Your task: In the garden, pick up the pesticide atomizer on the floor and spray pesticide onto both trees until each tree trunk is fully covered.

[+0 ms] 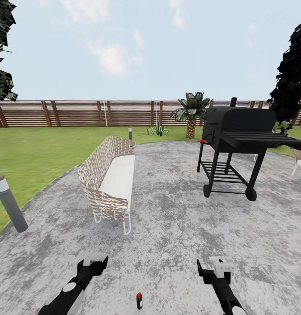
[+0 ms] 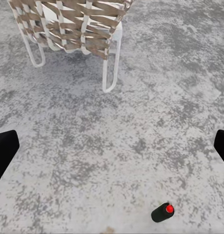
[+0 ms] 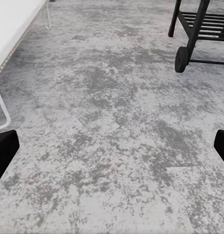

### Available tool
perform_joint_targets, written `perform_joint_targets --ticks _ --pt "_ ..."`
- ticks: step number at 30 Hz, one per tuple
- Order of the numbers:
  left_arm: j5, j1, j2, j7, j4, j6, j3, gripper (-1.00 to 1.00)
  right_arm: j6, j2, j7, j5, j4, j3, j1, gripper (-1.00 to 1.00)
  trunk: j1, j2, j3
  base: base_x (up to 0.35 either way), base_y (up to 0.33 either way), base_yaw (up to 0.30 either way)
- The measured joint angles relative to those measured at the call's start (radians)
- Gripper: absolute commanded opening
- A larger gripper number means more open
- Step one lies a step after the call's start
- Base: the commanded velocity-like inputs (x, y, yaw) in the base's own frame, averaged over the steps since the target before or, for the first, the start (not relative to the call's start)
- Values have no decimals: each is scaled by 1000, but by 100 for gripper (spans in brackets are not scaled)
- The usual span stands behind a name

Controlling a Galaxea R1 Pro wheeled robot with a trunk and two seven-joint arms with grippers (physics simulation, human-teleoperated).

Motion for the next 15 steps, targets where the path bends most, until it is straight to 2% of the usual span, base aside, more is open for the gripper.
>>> perform_joint_targets --ticks 4,15 --pt "-2 -3 -1 2 0 1 -1 100 0 1 1 0 1 -1 0 100 0 0 0 0 0 -201" --pt "-5 -6 -3 5 2 3 -2 100 1 1 0 -1 2 -3 0 100 0 0 -3 0 0 -274"
